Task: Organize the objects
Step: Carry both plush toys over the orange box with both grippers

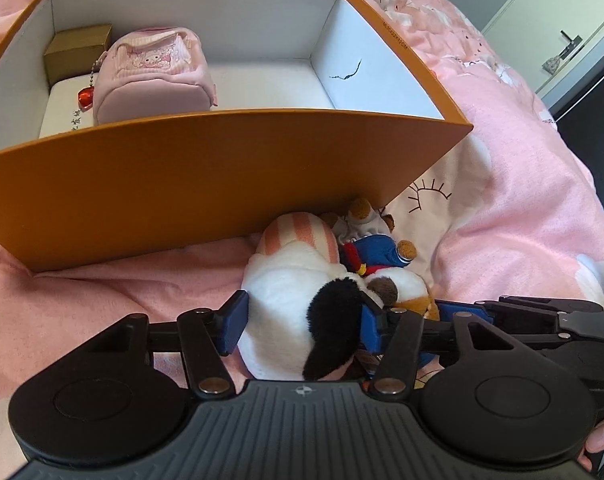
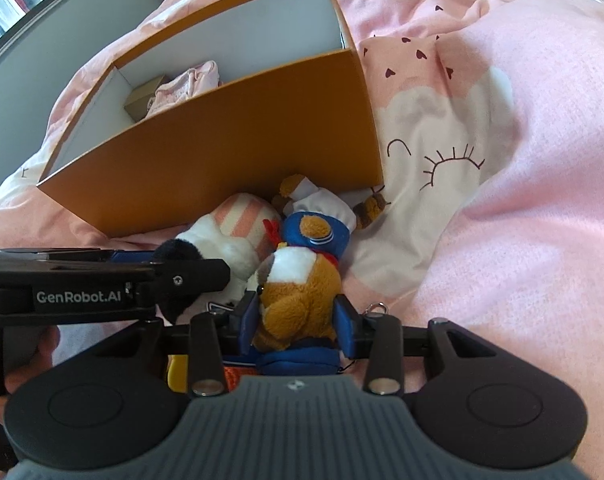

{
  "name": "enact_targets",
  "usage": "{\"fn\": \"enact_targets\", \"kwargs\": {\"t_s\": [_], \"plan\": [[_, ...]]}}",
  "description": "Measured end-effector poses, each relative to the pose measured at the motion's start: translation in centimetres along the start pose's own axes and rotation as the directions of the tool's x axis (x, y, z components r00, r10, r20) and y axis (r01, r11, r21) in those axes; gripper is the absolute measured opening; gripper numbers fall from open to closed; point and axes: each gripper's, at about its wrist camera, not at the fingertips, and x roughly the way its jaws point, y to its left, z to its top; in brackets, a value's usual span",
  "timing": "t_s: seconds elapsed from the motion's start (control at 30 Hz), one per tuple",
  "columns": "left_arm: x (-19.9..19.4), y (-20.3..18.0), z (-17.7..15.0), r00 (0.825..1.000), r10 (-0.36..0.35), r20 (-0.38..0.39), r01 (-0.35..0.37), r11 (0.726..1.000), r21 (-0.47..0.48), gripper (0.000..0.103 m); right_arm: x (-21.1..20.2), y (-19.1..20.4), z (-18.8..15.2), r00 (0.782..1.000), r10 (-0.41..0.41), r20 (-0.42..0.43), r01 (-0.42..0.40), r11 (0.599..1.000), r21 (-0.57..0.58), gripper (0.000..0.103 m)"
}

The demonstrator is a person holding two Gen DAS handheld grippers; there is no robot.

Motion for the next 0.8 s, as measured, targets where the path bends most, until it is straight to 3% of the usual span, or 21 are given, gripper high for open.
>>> {"fn": "enact_targets", "kwargs": {"t_s": [0.47,0.8], "plan": [[-4.6,0.5,-1.0,0.994,-0.057,0.095,0.060,0.998,-0.021,0.053,-4.2,0.7,0.3,0.997,0.005,0.075,-0.004,1.000,-0.009,0.039],[-9.4,0.4,-1.2,0.968,-0.151,0.199,0.163,0.986,-0.044,0.053,-8.7,3.0,1.0,0.985,0.020,0.173,-0.007,0.997,-0.076,0.038]]}}
